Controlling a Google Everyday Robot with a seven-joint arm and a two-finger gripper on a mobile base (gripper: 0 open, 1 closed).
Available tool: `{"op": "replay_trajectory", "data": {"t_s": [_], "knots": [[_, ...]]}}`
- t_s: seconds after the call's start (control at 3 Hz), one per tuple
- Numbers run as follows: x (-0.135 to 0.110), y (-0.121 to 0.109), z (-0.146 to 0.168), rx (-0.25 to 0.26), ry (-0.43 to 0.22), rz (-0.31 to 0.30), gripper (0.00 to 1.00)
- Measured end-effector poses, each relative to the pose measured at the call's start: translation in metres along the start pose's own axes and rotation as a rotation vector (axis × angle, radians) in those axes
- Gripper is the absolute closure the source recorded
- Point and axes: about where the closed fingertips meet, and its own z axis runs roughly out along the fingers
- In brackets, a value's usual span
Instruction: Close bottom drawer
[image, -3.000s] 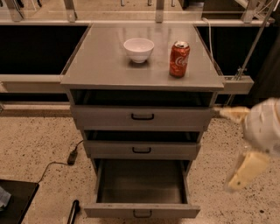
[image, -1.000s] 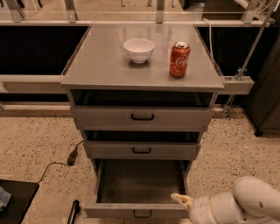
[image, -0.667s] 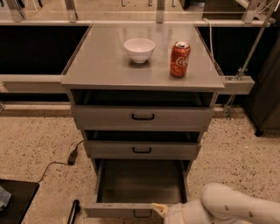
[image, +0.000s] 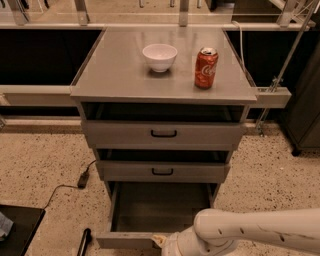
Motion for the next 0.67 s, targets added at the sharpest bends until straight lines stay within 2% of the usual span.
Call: {"op": "replay_trajectory", "data": {"t_s": [0.33, 0.67], "knots": [[0.036, -0.005, -0.016, 0.069, -0.017, 0.012, 0.00], [0.092, -0.002, -0.052, 0.241, -0.022, 0.050, 0.00]]}}
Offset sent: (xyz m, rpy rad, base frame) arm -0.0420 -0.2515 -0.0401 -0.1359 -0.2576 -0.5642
